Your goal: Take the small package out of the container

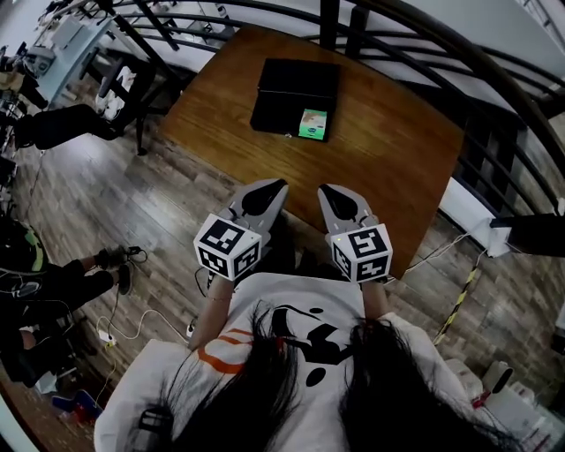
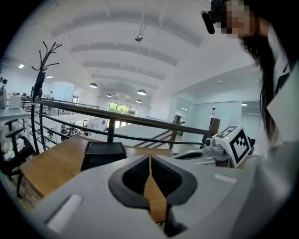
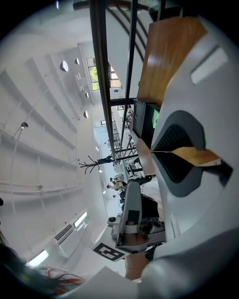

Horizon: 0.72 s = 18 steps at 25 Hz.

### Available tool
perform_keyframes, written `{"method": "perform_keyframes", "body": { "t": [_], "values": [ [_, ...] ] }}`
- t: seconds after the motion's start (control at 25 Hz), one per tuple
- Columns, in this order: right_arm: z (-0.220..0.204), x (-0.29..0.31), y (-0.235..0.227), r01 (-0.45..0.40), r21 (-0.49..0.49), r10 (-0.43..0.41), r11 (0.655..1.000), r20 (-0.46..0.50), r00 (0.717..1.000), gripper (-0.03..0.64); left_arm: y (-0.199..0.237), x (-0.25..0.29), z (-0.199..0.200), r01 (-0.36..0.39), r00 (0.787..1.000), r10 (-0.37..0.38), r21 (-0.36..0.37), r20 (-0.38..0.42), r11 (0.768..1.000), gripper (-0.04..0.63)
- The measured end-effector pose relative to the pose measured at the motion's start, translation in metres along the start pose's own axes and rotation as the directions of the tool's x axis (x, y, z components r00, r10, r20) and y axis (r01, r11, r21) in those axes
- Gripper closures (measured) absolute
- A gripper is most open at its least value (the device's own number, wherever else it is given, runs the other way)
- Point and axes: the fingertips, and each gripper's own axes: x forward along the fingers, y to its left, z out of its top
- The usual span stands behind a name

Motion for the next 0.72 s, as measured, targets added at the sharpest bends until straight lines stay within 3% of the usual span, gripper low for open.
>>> {"method": "perform_keyframes", "body": {
  "t": [0.36, 0.72],
  "values": [
    [0.014, 0.036, -0.009, 0.080, 0.040, -0.080, 0.996, -0.013, 0.997, 0.581, 0.043, 0.017, 0.017, 0.082, 0.996, -0.082, 0.016, -0.028, 0.996, 0.594],
    [0.019, 0.069, -0.023, 0.182, 0.056, -0.179, 0.982, -0.050, 0.983, 0.572, 0.075, 0.044, 0.025, 0.198, 0.979, -0.196, 0.024, -0.058, 0.980, 0.594]
  ]
}}
